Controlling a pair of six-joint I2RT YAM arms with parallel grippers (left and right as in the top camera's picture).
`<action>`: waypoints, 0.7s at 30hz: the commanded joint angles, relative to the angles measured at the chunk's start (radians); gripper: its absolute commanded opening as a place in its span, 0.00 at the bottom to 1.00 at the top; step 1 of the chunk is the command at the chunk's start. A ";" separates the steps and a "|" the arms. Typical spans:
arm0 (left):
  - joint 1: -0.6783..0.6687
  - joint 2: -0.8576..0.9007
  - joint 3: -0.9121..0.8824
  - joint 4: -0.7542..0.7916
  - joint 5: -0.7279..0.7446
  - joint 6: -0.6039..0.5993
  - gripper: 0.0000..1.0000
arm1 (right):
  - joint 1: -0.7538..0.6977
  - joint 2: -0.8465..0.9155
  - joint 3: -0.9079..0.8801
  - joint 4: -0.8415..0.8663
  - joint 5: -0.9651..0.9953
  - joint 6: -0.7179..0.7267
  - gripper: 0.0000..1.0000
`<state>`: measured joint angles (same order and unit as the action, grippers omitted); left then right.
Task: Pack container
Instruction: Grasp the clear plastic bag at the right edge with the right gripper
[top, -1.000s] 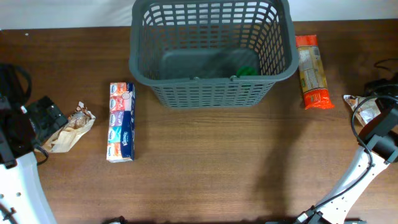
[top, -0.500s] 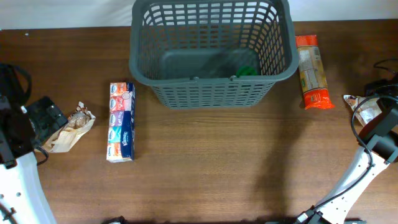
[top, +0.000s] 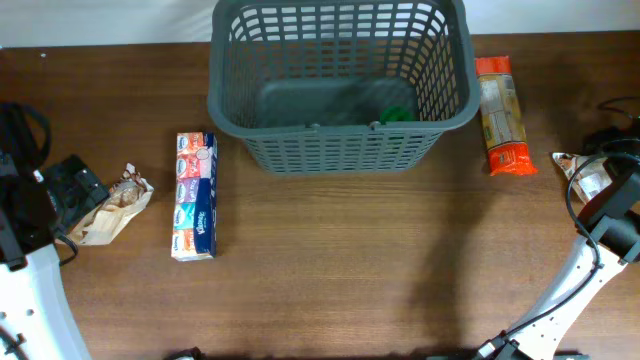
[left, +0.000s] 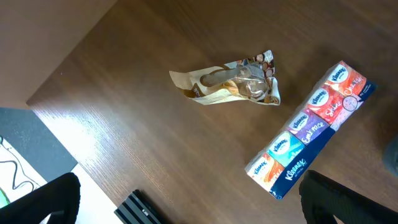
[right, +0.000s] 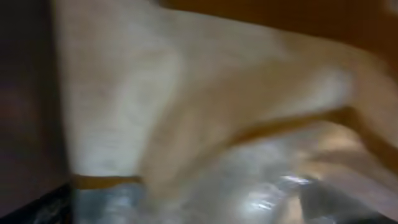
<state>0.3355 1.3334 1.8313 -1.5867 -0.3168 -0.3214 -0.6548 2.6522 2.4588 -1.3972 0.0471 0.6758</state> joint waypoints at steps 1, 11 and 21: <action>0.007 0.002 0.003 -0.002 0.008 -0.010 0.99 | 0.006 0.020 -0.028 0.016 -0.089 -0.059 0.99; 0.007 0.002 0.003 -0.002 0.008 -0.010 0.99 | 0.006 0.020 -0.028 0.019 -0.088 -0.059 0.99; 0.007 0.002 0.003 -0.008 0.008 -0.010 0.99 | 0.006 0.020 -0.028 -0.010 -0.089 -0.059 0.76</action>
<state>0.3355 1.3334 1.8313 -1.5898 -0.3168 -0.3218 -0.6556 2.6522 2.4550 -1.4055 0.0063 0.6182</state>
